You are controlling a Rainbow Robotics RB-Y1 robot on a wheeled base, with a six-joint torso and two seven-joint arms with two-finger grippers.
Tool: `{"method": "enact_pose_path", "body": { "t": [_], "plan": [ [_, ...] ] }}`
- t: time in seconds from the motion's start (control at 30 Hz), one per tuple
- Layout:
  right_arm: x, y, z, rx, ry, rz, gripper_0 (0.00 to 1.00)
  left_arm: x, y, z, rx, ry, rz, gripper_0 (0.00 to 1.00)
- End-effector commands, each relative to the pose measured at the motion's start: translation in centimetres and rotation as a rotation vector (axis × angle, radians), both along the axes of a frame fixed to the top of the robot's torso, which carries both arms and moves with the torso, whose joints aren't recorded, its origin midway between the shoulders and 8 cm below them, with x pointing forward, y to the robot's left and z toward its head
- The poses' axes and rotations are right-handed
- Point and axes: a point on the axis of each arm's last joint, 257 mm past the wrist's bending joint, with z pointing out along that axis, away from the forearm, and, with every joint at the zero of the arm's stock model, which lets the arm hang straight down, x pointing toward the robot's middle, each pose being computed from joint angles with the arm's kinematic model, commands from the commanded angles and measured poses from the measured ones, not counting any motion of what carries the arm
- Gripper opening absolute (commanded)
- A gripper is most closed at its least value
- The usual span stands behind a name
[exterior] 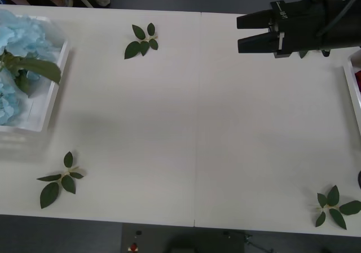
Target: Put the red flowers into the right box and the blue flowers into the left box
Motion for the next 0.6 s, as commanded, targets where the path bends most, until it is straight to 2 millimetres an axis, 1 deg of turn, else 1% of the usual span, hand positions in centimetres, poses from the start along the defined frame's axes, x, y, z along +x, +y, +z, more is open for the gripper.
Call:
{"method": "enact_pose_path", "body": {
  "t": [0.03, 0.07, 0.1, 0.17, 0.2, 0.27, 0.33, 0.37, 0.4, 0.43, 0.5, 0.53, 0.57, 0.6],
  "plan": [
    [-1.8, -1.9, 2.1, -0.034, -0.05, 0.032, 1.0, 0.7, 8.5, -1.8, 0.228, -0.049, -0.036, 0.0],
    [-2.3, -2.1, 2.5, -0.033, -0.046, 0.029, 1.0, 0.9, 10.6, -2.1, 0.276, -0.054, -0.024, 0.0],
    [-2.5, -2.1, 2.8, -0.03, -0.045, 0.028, 1.0, 1.0, 11.5, -2.2, 0.296, -0.058, -0.02, 0.0],
    [-3.2, -2.1, 3.4, -0.019, -0.034, 0.018, 1.0, 1.2, 14.3, -2.4, 0.352, -0.059, 0.007, 0.0],
    [-3.4, -2.2, 3.7, -0.016, -0.031, 0.008, 1.0, 1.1, 15.4, -2.5, 0.381, -0.055, 0.017, 0.0],
    [-3.7, -2.2, 4.1, -0.014, -0.053, -0.007, 1.0, 1.3, 16.6, -2.8, 0.433, -0.052, 0.014, 0.0],
    [-4.0, -2.0, 4.3, 0.0, -0.061, -0.011, 1.0, 1.2, 17.5, -3.3, 0.482, -0.046, -0.002, 0.0],
    [-4.1, -2.0, 4.3, 0.001, -0.063, -0.009, 1.0, 1.3, 17.5, -3.6, 0.493, -0.044, -0.009, 0.01],
    [-4.2, -1.9, 4.3, 0.009, -0.06, -0.009, 1.0, 1.4, 17.5, -3.8, 0.501, -0.045, -0.012, 0.04],
    [-4.3, -2.1, 4.2, 0.009, -0.05, -0.011, 1.0, 1.7, 18.0, -3.7, 0.525, -0.056, -0.015, 0.1],
    [-4.3, -2.2, 4.2, 0.008, -0.05, -0.013, 1.0, 2.0, 18.2, -3.7, 0.537, -0.064, -0.016, 0.17],
    [-4.4, -2.3, 4.2, 0.005, -0.048, -0.01, 1.0, 2.1, 18.5, -3.7, 0.549, -0.069, -0.016, 0.24],
    [-4.5, -2.4, 4.2, 0.005, -0.046, -0.007, 1.0, 2.1, 18.6, -3.7, 0.552, -0.072, -0.018, 0.27],
    [-4.6, -2.4, 4.2, 0.004, -0.045, -0.005, 1.0, 2.2, 18.6, -3.7, 0.555, -0.073, -0.02, 0.29]
  ]
}}
